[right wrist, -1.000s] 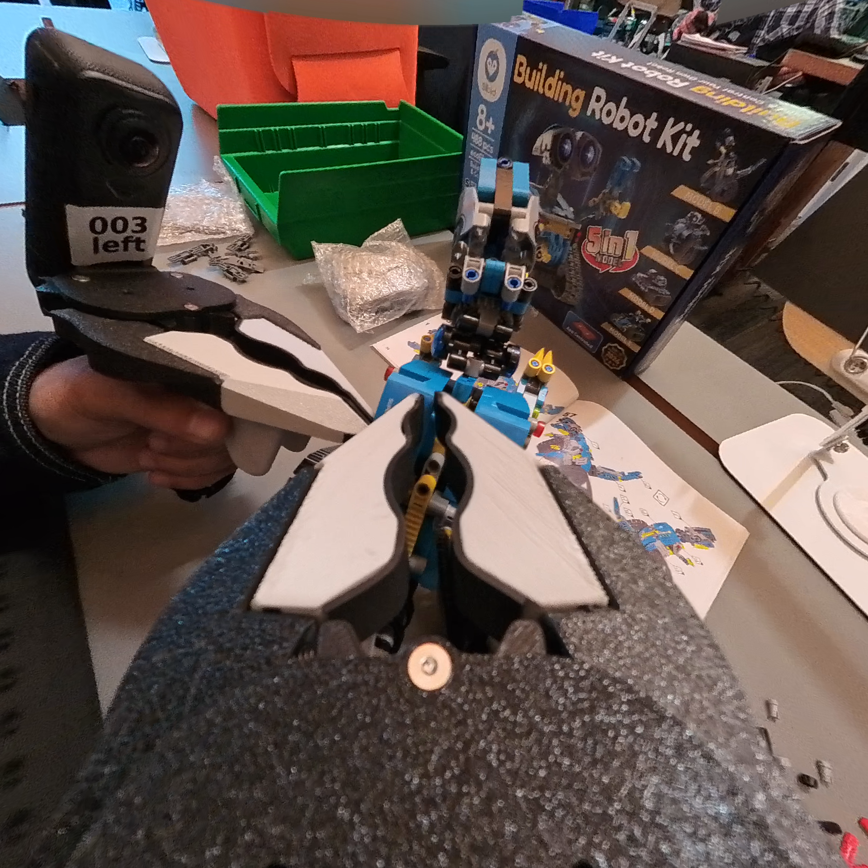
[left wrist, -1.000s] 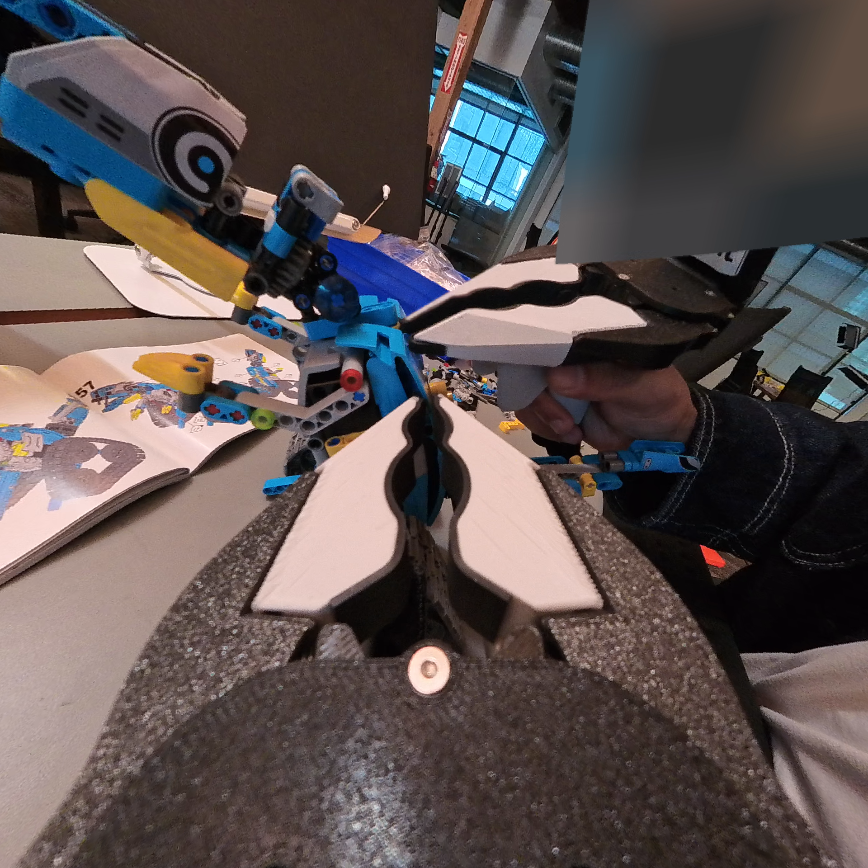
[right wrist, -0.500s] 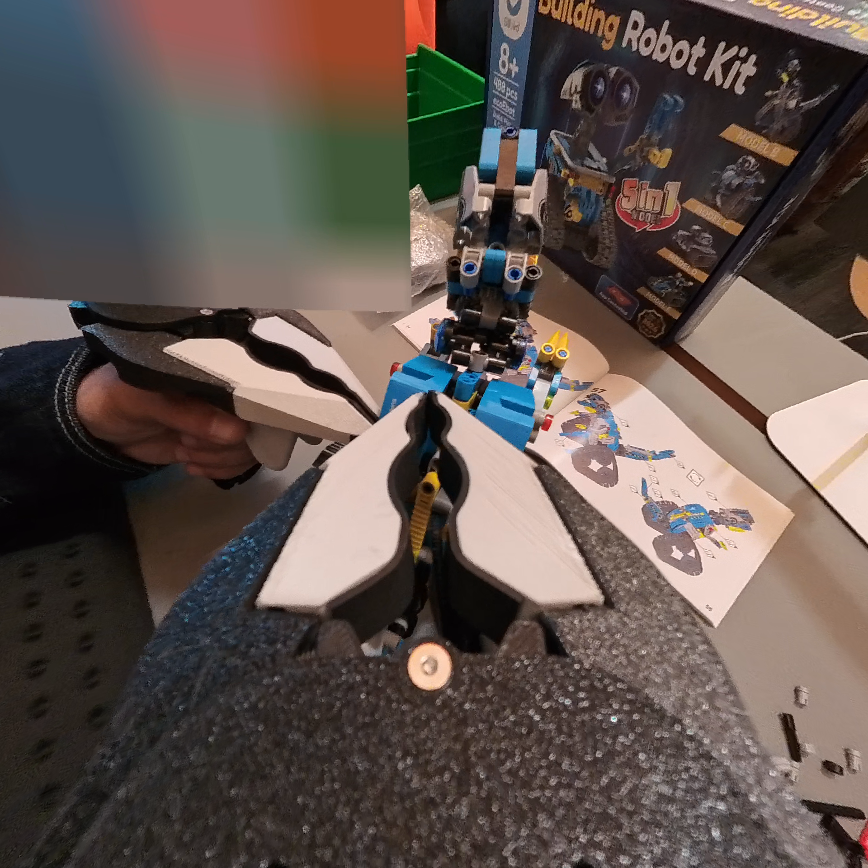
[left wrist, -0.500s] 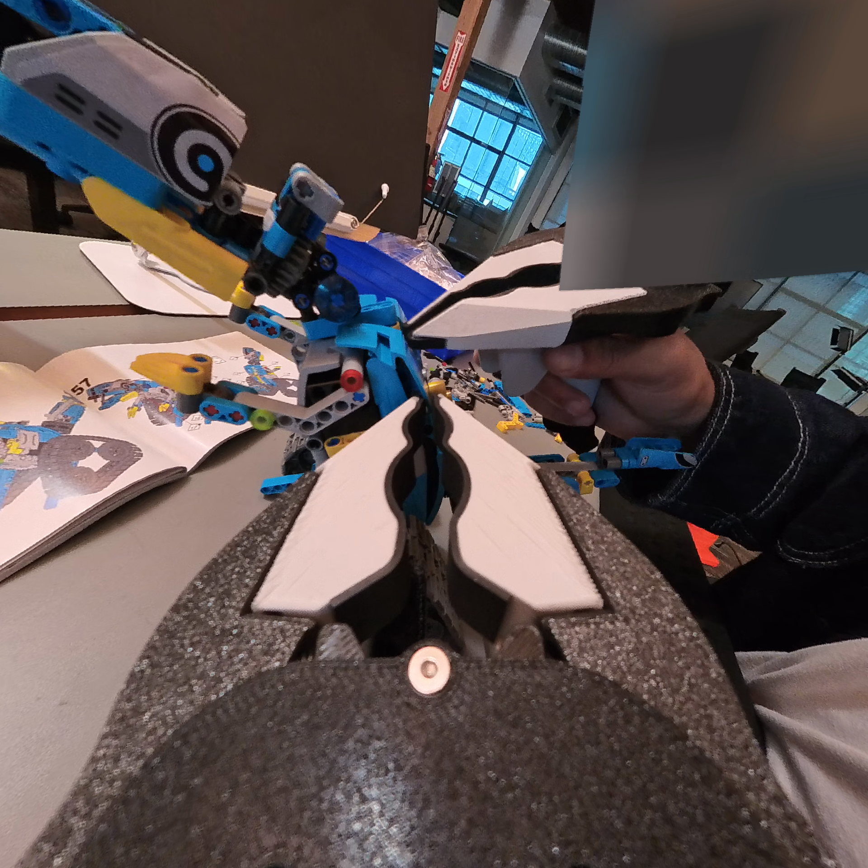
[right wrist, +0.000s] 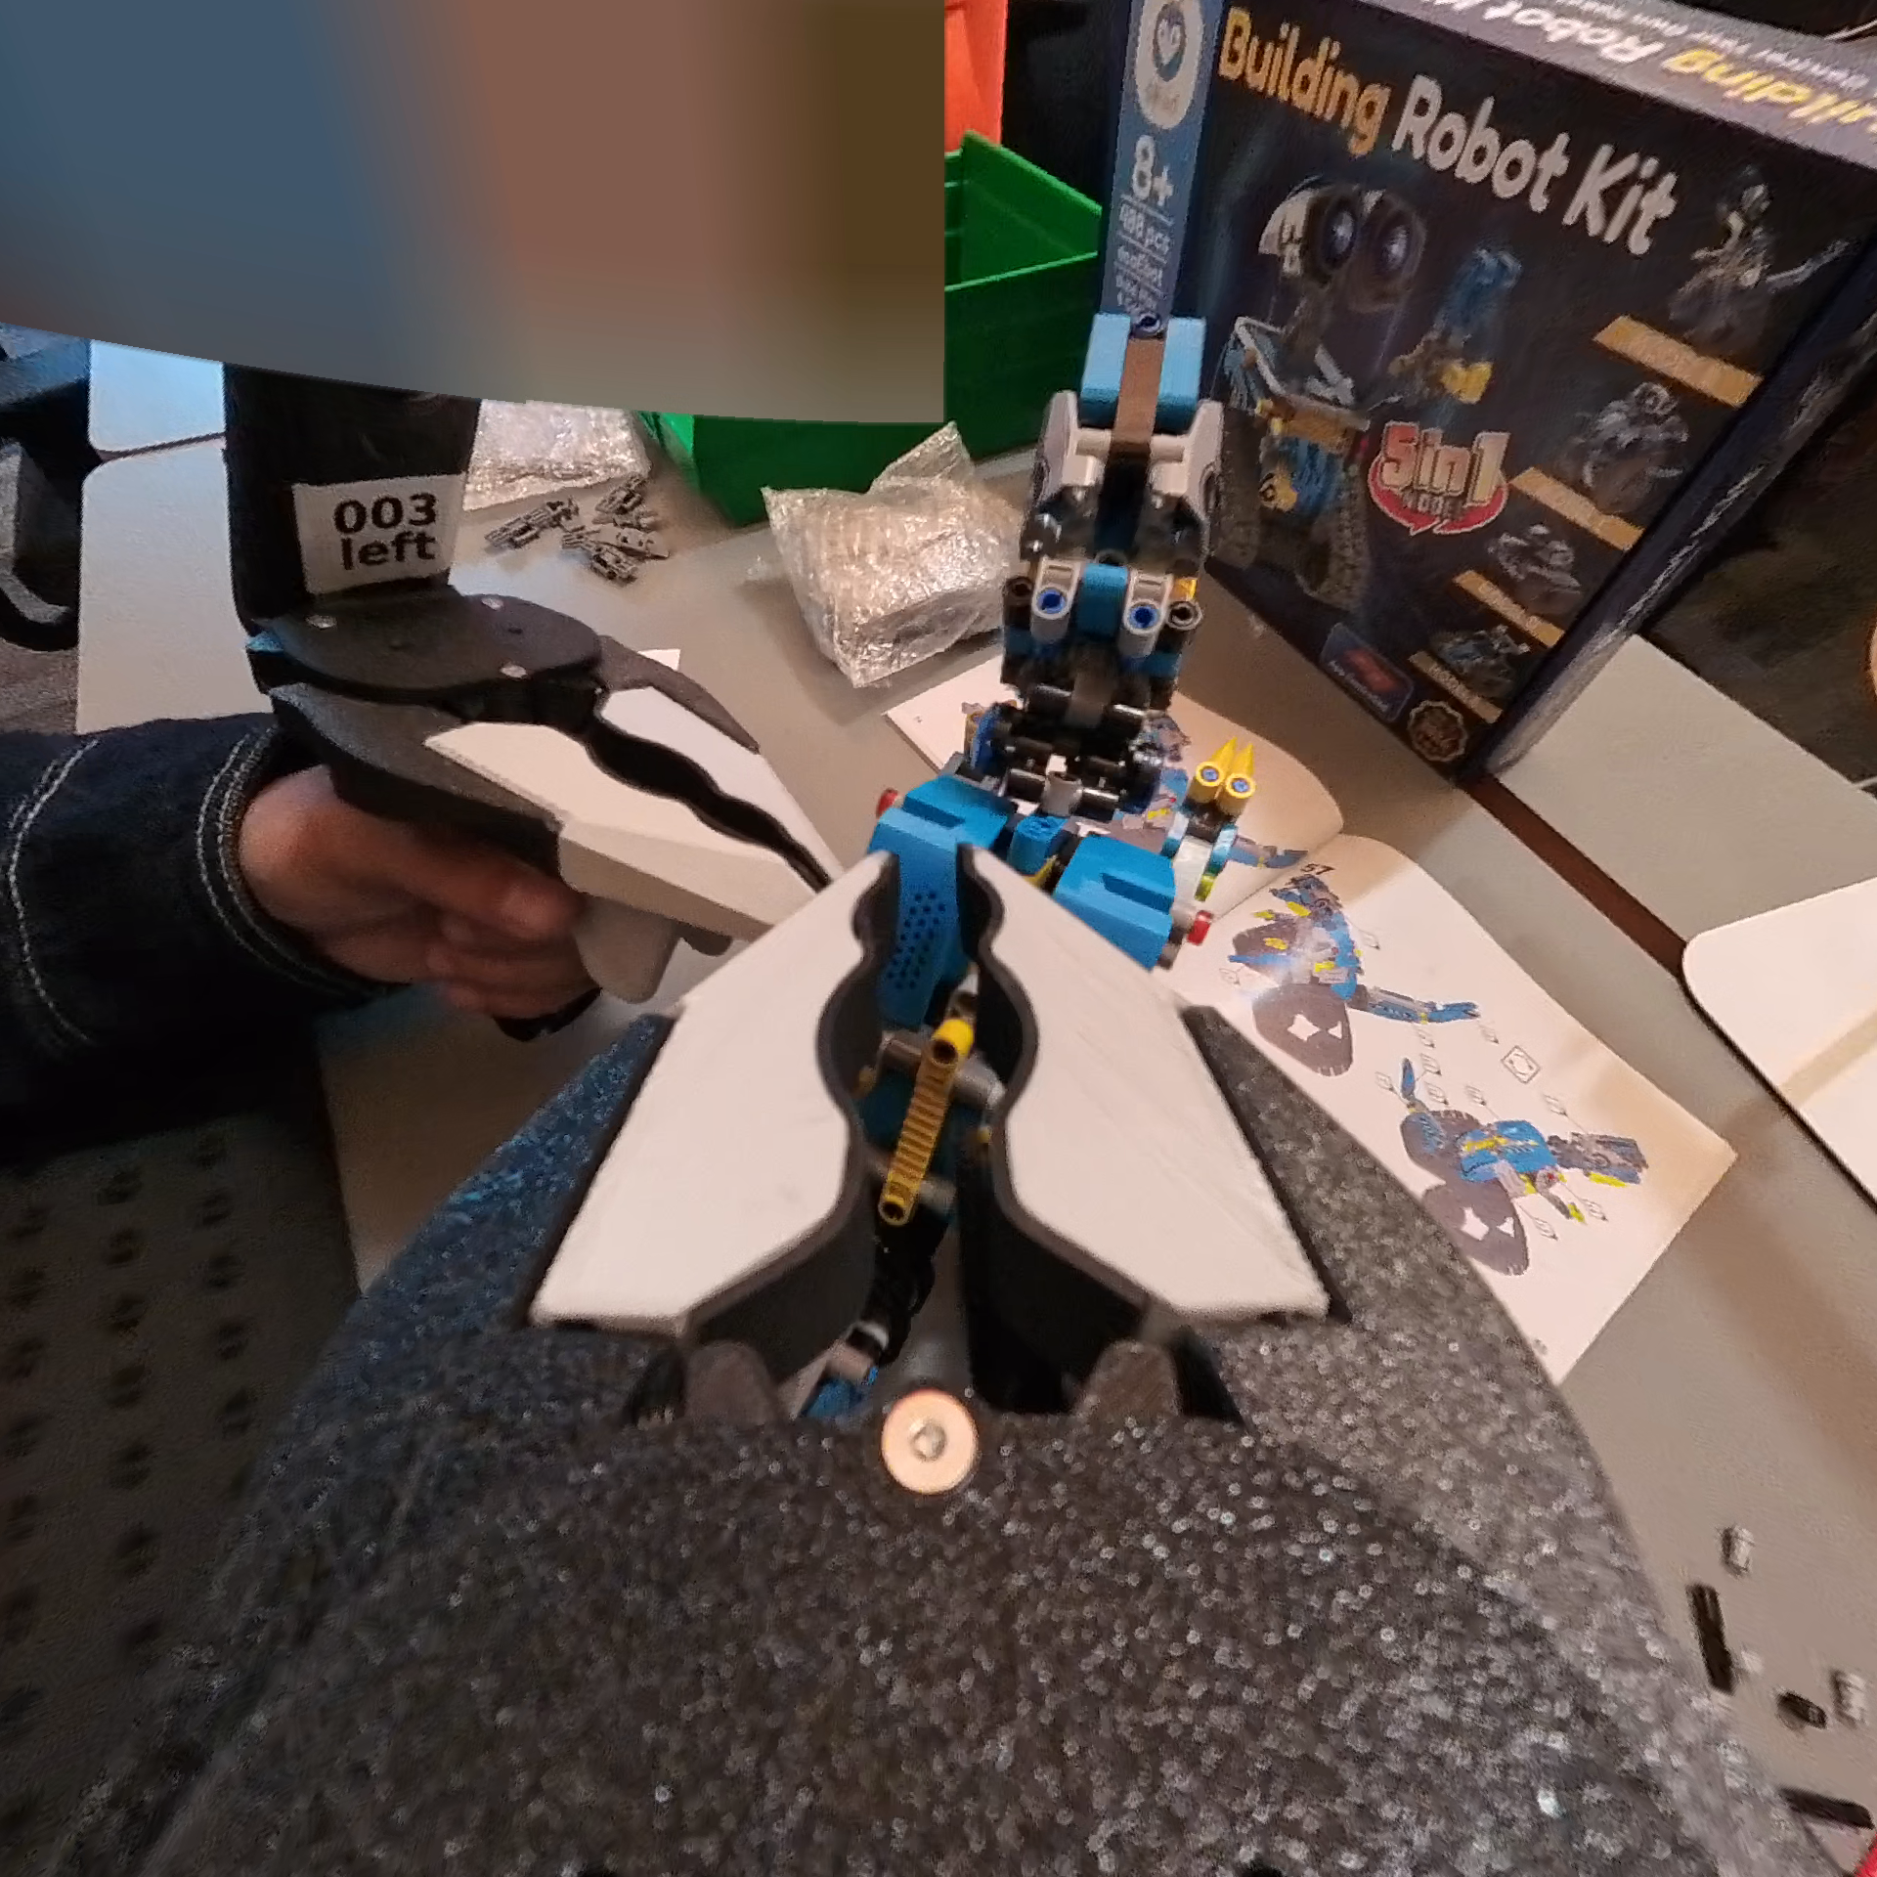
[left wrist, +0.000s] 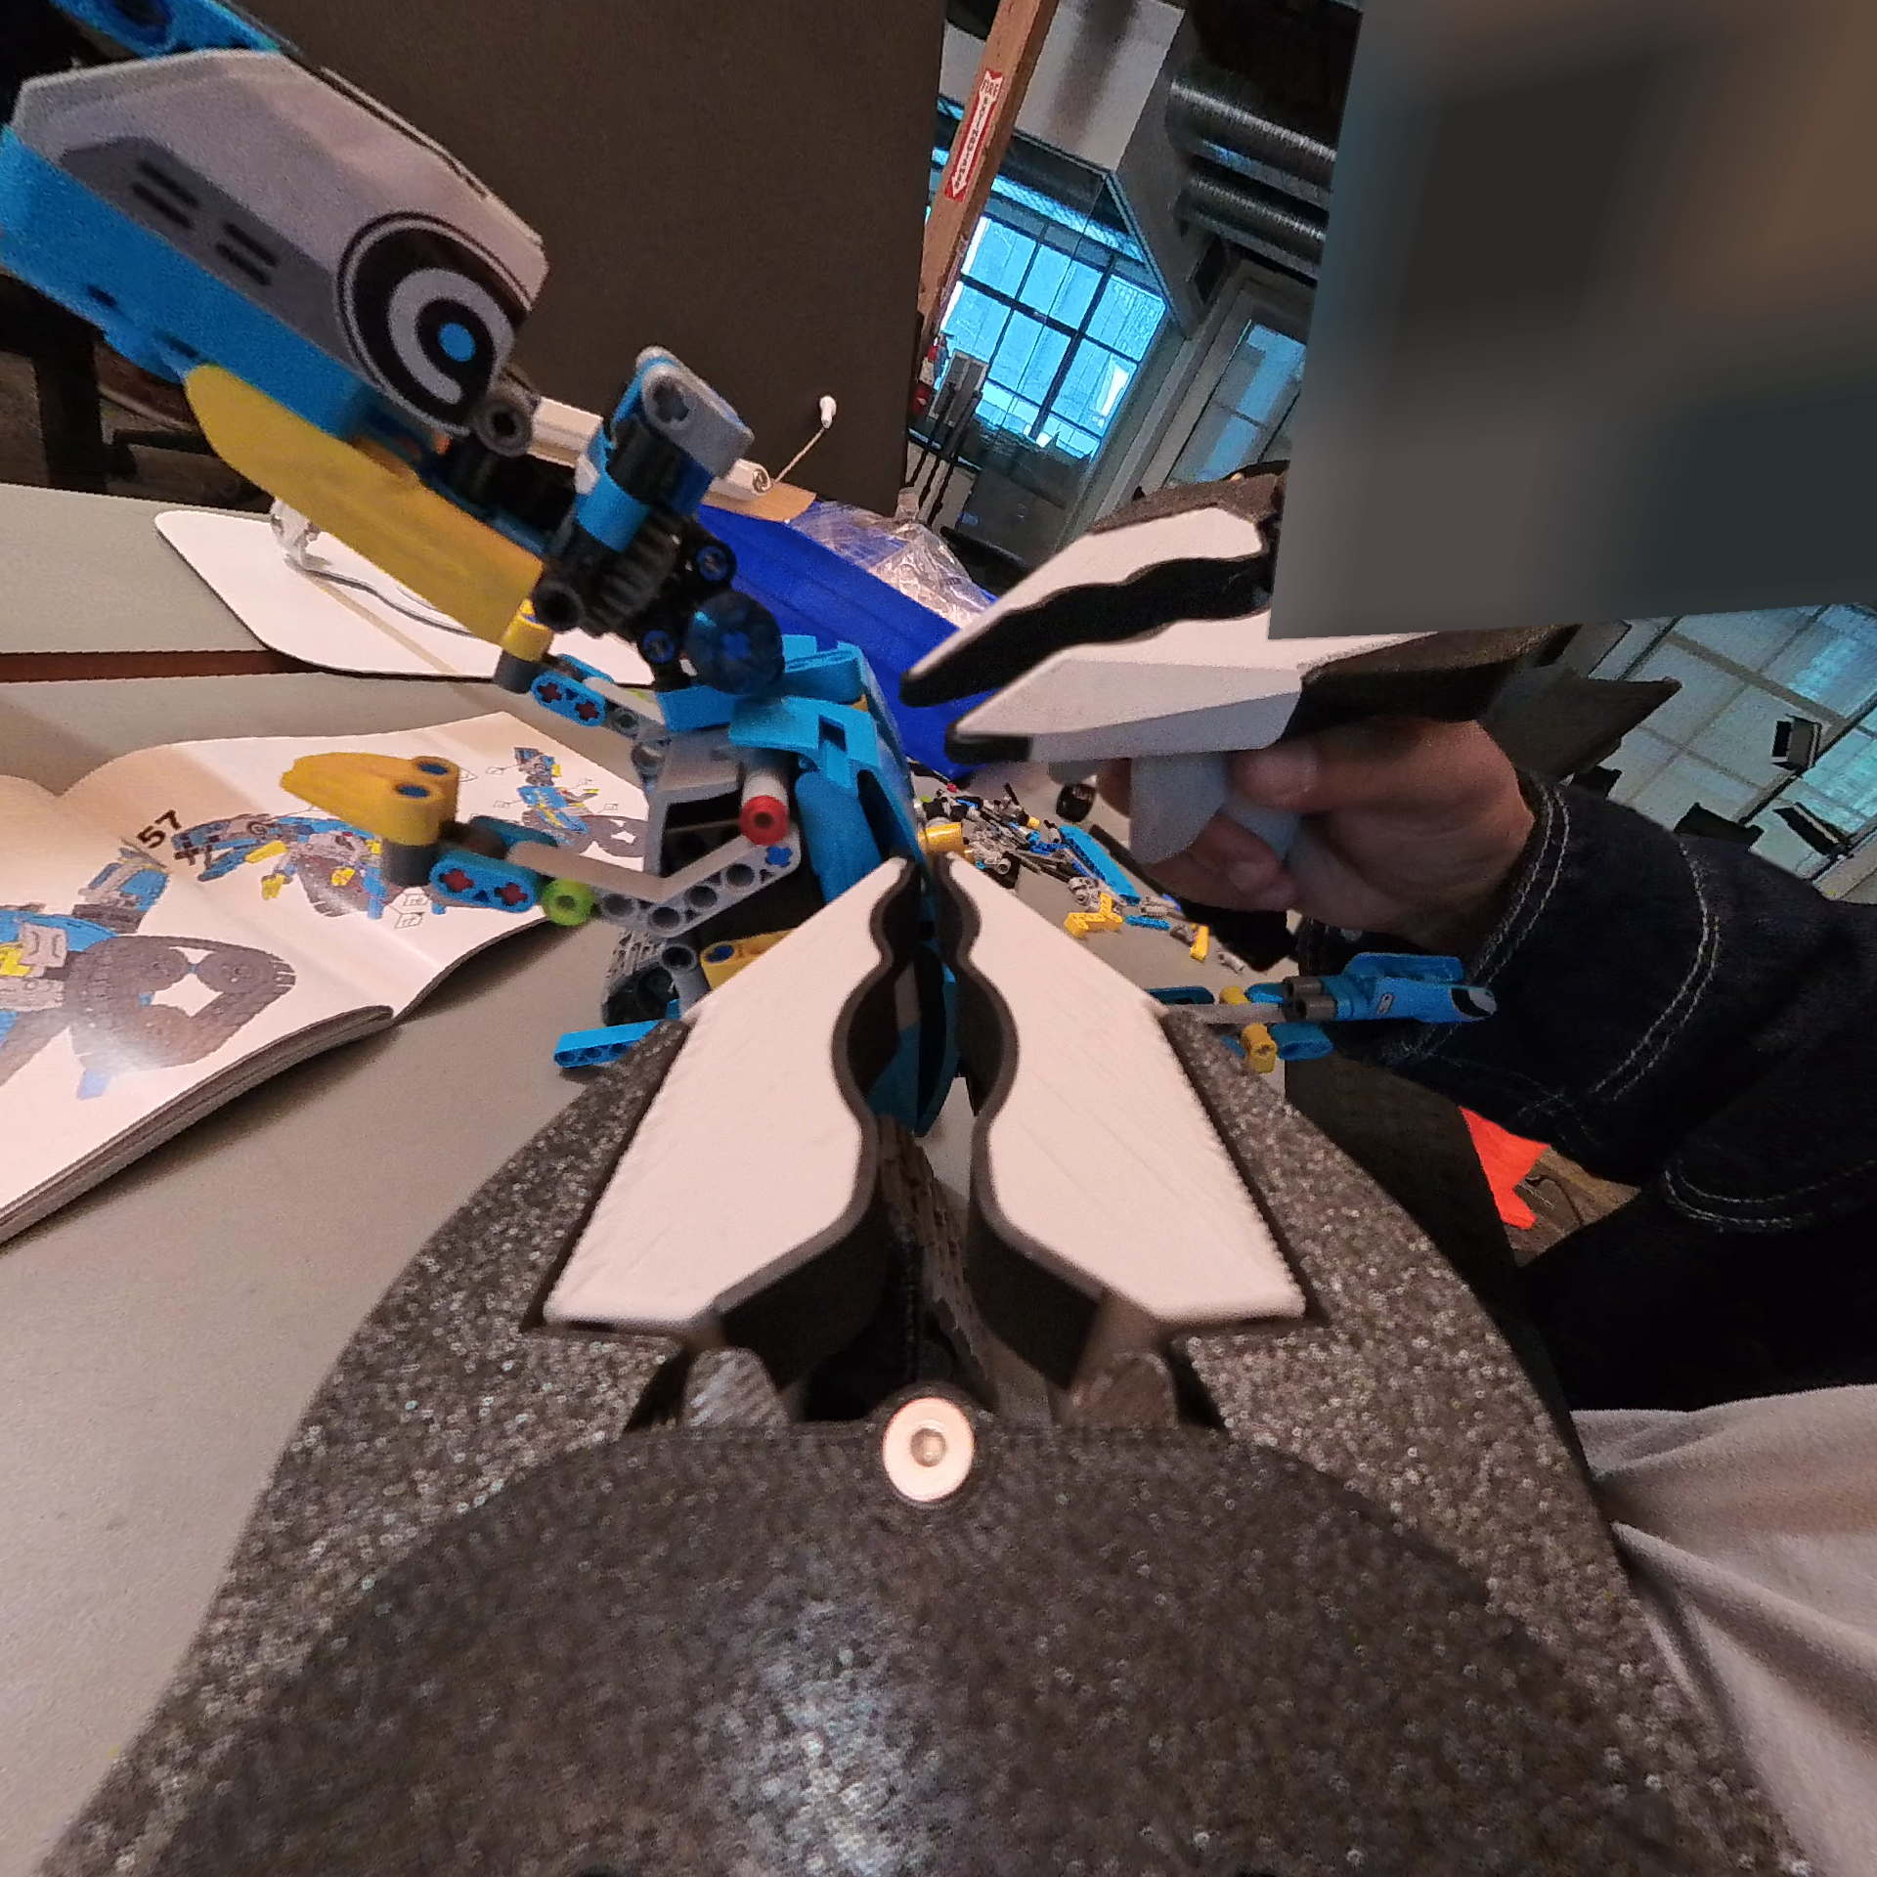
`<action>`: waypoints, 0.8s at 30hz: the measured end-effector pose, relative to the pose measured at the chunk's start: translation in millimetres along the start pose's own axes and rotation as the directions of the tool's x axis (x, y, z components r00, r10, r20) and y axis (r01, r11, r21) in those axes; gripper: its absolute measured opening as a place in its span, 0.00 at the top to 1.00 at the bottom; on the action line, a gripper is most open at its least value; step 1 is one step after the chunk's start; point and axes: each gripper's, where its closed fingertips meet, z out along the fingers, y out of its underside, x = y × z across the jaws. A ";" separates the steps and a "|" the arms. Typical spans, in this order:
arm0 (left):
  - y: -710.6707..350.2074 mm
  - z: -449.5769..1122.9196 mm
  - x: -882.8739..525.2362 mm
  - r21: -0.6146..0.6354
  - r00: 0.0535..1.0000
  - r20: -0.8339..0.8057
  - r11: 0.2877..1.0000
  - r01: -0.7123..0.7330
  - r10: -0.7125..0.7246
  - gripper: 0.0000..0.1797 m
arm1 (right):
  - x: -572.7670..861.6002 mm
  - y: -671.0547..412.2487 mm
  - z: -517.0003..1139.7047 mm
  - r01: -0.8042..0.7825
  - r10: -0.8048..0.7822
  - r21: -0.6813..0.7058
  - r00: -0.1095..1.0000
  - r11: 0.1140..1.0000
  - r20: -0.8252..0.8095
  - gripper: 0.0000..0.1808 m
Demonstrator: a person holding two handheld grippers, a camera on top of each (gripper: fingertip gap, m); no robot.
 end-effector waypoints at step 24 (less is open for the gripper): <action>0.2 -0.2 0.7 -0.003 1.000 -0.001 1.000 0.000 0.000 1.00 | 7.1 2.4 4.7 0.041 -0.045 -0.052 0.996 0.998 -0.073 1.00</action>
